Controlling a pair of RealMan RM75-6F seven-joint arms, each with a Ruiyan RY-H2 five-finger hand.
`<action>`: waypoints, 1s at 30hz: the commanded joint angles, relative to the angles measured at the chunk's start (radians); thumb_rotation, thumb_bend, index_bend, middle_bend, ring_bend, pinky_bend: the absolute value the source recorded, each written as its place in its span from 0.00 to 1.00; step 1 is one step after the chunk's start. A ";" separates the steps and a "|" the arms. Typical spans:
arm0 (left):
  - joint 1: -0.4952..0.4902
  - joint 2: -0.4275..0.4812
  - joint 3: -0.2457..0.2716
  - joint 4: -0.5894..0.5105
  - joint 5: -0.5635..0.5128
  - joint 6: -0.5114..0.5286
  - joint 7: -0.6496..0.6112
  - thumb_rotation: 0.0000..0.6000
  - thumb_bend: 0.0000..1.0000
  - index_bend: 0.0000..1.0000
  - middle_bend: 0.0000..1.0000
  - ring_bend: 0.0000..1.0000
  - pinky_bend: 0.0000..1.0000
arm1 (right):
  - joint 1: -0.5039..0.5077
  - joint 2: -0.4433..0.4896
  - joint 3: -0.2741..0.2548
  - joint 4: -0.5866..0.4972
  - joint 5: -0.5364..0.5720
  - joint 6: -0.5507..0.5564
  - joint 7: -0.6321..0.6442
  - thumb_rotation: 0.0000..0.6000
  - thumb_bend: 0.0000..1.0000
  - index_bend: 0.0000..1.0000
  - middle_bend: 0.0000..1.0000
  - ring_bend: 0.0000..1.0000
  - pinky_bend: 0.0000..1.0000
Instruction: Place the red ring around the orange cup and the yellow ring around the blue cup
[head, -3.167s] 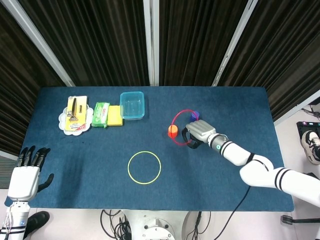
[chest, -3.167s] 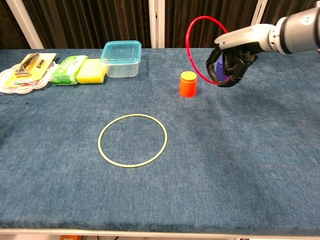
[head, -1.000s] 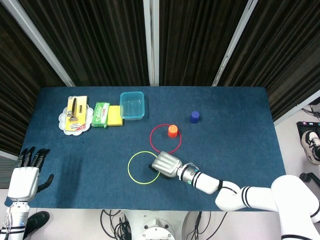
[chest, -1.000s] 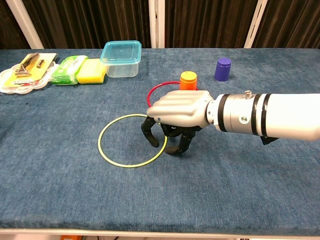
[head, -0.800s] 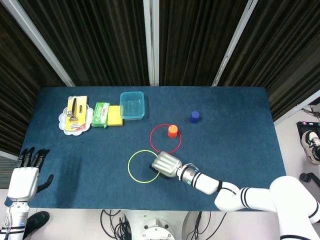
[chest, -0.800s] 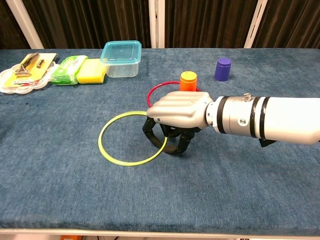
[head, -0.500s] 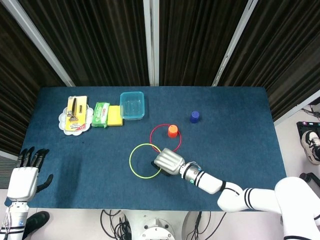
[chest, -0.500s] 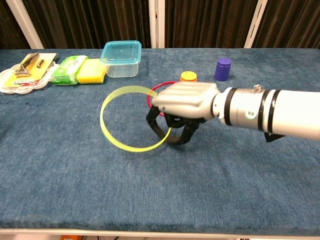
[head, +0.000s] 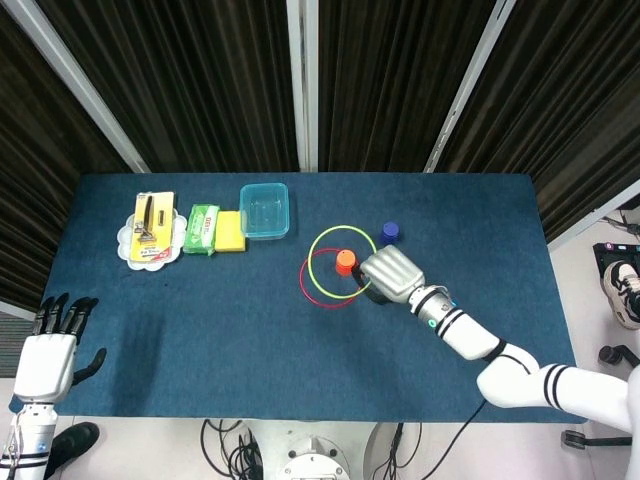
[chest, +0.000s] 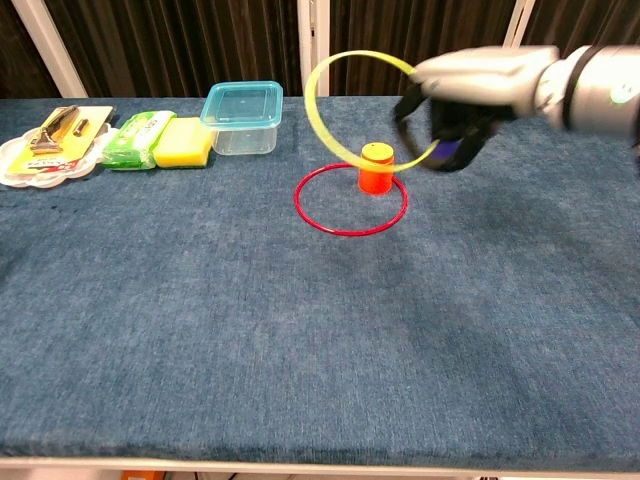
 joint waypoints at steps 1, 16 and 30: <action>0.000 0.000 0.001 -0.002 0.001 0.000 0.003 1.00 0.26 0.12 0.12 0.01 0.00 | -0.015 0.044 0.012 0.016 0.073 -0.037 0.002 1.00 0.35 0.64 0.99 1.00 1.00; 0.006 0.011 0.001 -0.036 -0.002 0.007 0.036 1.00 0.26 0.12 0.12 0.01 0.00 | 0.030 -0.031 0.036 0.280 0.216 -0.213 0.071 1.00 0.35 0.64 0.99 1.00 1.00; 0.011 0.014 0.001 -0.044 -0.010 0.006 0.042 1.00 0.26 0.12 0.12 0.01 0.00 | 0.086 -0.088 0.040 0.379 0.277 -0.303 0.049 1.00 0.31 0.52 0.99 1.00 1.00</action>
